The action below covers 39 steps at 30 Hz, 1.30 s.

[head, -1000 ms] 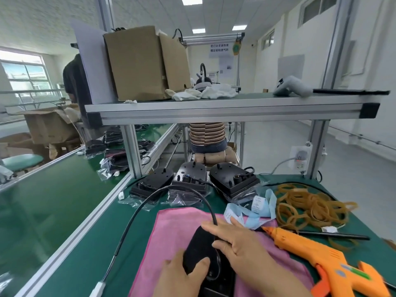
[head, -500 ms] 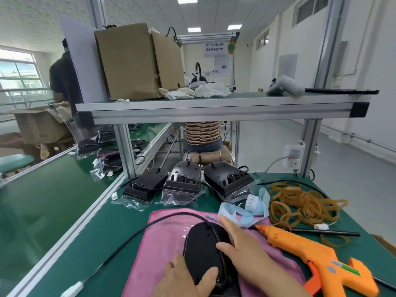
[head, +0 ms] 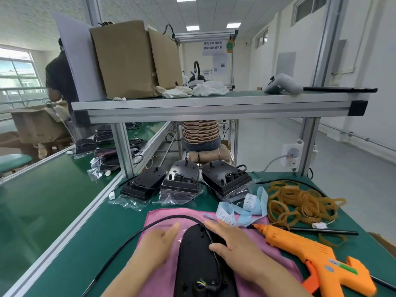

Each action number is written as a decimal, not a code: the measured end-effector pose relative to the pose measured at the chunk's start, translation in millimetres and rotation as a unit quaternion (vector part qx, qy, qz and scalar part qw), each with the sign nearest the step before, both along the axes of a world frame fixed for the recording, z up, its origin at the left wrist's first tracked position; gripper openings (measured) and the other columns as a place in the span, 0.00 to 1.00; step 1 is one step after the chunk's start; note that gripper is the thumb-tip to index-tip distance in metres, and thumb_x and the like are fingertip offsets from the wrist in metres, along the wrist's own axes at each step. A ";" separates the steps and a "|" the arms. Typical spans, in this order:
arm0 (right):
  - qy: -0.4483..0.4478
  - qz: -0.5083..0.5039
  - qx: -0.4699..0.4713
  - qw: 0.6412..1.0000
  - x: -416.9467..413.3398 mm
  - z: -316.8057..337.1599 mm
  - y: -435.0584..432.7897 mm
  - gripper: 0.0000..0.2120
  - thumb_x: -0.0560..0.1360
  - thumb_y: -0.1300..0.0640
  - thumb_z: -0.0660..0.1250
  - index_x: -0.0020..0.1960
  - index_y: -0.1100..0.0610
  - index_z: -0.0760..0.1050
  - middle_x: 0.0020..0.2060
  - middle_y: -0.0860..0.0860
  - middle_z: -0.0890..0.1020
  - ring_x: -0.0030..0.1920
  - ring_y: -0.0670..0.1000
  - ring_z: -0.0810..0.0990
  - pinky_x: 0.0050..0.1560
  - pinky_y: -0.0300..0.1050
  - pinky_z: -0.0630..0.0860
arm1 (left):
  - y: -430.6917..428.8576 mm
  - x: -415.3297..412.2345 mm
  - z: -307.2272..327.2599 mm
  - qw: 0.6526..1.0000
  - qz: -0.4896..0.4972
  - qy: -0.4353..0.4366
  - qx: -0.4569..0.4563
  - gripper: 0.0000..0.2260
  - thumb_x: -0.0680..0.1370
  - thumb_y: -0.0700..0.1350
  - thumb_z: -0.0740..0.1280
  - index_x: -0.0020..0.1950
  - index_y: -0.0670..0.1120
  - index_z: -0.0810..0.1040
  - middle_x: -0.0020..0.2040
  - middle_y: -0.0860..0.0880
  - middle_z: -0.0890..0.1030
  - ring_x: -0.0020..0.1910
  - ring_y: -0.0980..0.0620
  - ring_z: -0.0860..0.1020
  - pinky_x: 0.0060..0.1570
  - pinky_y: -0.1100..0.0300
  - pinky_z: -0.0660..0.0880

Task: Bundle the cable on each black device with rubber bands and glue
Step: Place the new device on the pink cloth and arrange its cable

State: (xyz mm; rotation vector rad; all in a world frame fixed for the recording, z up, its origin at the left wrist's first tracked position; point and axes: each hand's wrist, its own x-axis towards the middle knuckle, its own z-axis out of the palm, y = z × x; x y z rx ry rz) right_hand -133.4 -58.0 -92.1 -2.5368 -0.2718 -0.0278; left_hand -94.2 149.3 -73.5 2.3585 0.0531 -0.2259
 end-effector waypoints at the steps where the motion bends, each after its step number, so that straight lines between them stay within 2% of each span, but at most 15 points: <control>1: 0.000 -0.002 -0.010 1.000 0.7 0.3 -0.1 0.27 0.79 0.48 0.62 0.76 0.37 0.58 0.70 0.44 0.69 0.70 0.50 0.66 0.70 0.46 0.62 | -3.2 6.8 -3.8 0.992 0.042 0.031 -0.115 0.19 0.82 0.58 0.61 0.39 0.45 0.74 0.35 0.47 0.74 0.31 0.50 0.68 0.34 0.58 0.66; 2: 0.000 -0.004 -0.017 1.000 1.5 0.9 -0.3 0.27 0.79 0.48 0.62 0.76 0.37 0.59 0.70 0.44 0.69 0.69 0.51 0.66 0.70 0.46 0.62 | -7.9 14.0 -7.6 0.960 0.089 0.084 -0.250 0.18 0.81 0.57 0.63 0.41 0.44 0.75 0.36 0.47 0.75 0.30 0.51 0.69 0.30 0.60 0.65; 5: 0.002 -0.009 -0.023 1.000 0.6 1.4 0.8 0.27 0.80 0.48 0.61 0.76 0.36 0.58 0.72 0.44 0.68 0.72 0.51 0.64 0.72 0.46 0.60 | -18.8 32.8 -12.4 0.786 0.164 0.184 -0.568 0.14 0.80 0.52 0.66 0.48 0.40 0.74 0.44 0.45 0.78 0.34 0.52 0.77 0.27 0.64 0.74; 7: 0.002 -0.014 -0.030 0.999 -0.9 0.4 2.0 0.26 0.80 0.47 0.60 0.76 0.37 0.57 0.73 0.44 0.67 0.73 0.49 0.62 0.73 0.45 0.57 | -19.5 41.9 -10.1 0.703 0.167 0.164 -0.672 0.12 0.82 0.48 0.63 0.46 0.39 0.75 0.41 0.45 0.80 0.30 0.54 0.80 0.25 0.66 0.76; 8: 0.002 -0.018 -0.034 0.999 -1.5 -0.6 2.8 0.26 0.81 0.47 0.59 0.76 0.37 0.57 0.74 0.44 0.66 0.74 0.48 0.61 0.73 0.45 0.54 | -18.4 43.6 -8.9 0.691 0.167 0.138 -0.690 0.11 0.83 0.46 0.62 0.45 0.40 0.75 0.38 0.46 0.81 0.27 0.56 0.79 0.23 0.68 0.74; 10: -0.005 -0.029 -0.044 0.999 -2.5 -1.9 5.1 0.25 0.82 0.47 0.58 0.77 0.38 0.57 0.74 0.43 0.65 0.75 0.47 0.59 0.76 0.48 0.50 | -15.8 41.9 -5.7 0.717 0.159 0.075 -0.675 0.10 0.83 0.42 0.61 0.46 0.41 0.77 0.37 0.46 0.82 0.27 0.58 0.77 0.24 0.69 0.73; 14: -0.034 -0.038 -0.093 0.994 -3.8 -6.1 9.6 0.24 0.83 0.49 0.54 0.77 0.40 0.55 0.74 0.41 0.66 0.76 0.44 0.57 0.76 0.52 0.50 | -2.7 20.5 -5.4 0.900 0.129 -0.108 -0.402 0.09 0.80 0.40 0.64 0.44 0.41 0.83 0.36 0.44 0.85 0.31 0.54 0.80 0.35 0.62 0.79; 18: -0.043 -0.051 -0.123 0.990 -4.1 -8.4 13.4 0.24 0.83 0.49 0.52 0.78 0.41 0.53 0.74 0.39 0.65 0.78 0.43 0.52 0.77 0.55 0.45 | 5.1 -9.8 11.2 0.967 0.018 -0.176 -0.186 0.12 0.79 0.44 0.67 0.36 0.47 0.83 0.35 0.48 0.84 0.33 0.55 0.81 0.41 0.58 0.78; 23: -0.058 -0.069 -0.137 0.986 -6.6 -8.9 18.4 0.23 0.83 0.49 0.52 0.77 0.42 0.54 0.73 0.40 0.67 0.77 0.45 0.55 0.75 0.56 0.47 | 7.8 -42.7 36.6 0.980 -0.140 -0.124 -0.073 0.06 0.79 0.45 0.68 0.44 0.47 0.84 0.40 0.48 0.84 0.38 0.52 0.80 0.52 0.55 0.76; 27: -0.050 -0.081 -0.126 0.987 -7.2 -12.6 20.3 0.23 0.83 0.49 0.52 0.77 0.42 0.53 0.74 0.40 0.65 0.77 0.45 0.56 0.76 0.57 0.46 | 7.1 -56.5 41.9 0.954 -0.257 -0.144 0.058 0.11 0.81 0.44 0.65 0.61 0.43 0.81 0.53 0.52 0.78 0.53 0.55 0.77 0.51 0.75 0.67; 30: -0.039 -0.091 -0.112 0.989 -6.2 -14.6 21.7 0.24 0.83 0.49 0.51 0.78 0.41 0.52 0.75 0.39 0.64 0.77 0.43 0.56 0.76 0.58 0.46 | 8.0 -62.9 37.8 0.948 -0.271 -0.137 0.098 0.17 0.79 0.43 0.68 0.69 0.45 0.76 0.56 0.55 0.70 0.58 0.57 0.73 0.54 0.76 0.66; 33: -0.035 -0.097 -0.096 0.990 -6.0 -15.6 23.0 0.24 0.82 0.49 0.52 0.77 0.41 0.53 0.75 0.38 0.64 0.76 0.41 0.57 0.76 0.58 0.47 | 10.2 -70.9 41.2 0.940 -0.291 -0.119 0.137 0.09 0.78 0.45 0.68 0.57 0.51 0.84 0.58 0.56 0.77 0.60 0.60 0.74 0.53 0.79 0.64; 35: -0.034 -0.097 -0.096 0.990 -6.7 -15.9 23.0 0.24 0.82 0.49 0.51 0.77 0.40 0.53 0.74 0.38 0.64 0.75 0.41 0.58 0.75 0.57 0.47 | 9.4 -73.9 44.9 0.934 -0.305 -0.126 0.137 0.04 0.75 0.51 0.71 0.40 0.57 0.80 0.50 0.56 0.81 0.50 0.62 0.77 0.48 0.75 0.68; 37: -0.034 -0.098 -0.091 0.990 -7.9 -16.5 22.6 0.24 0.82 0.49 0.51 0.77 0.40 0.52 0.75 0.38 0.64 0.75 0.41 0.58 0.75 0.56 0.47 | 11.0 -77.5 46.4 0.932 -0.311 -0.136 0.129 0.07 0.74 0.55 0.72 0.42 0.63 0.75 0.44 0.55 0.81 0.43 0.62 0.77 0.43 0.72 0.69; 39: -0.035 -0.099 -0.084 0.991 -8.8 -16.9 22.7 0.23 0.82 0.49 0.51 0.76 0.40 0.53 0.74 0.38 0.63 0.75 0.41 0.58 0.75 0.56 0.47 | 15.7 -79.8 45.4 0.934 -0.310 -0.127 0.120 0.04 0.73 0.54 0.72 0.41 0.58 0.78 0.45 0.57 0.82 0.44 0.63 0.78 0.44 0.72 0.70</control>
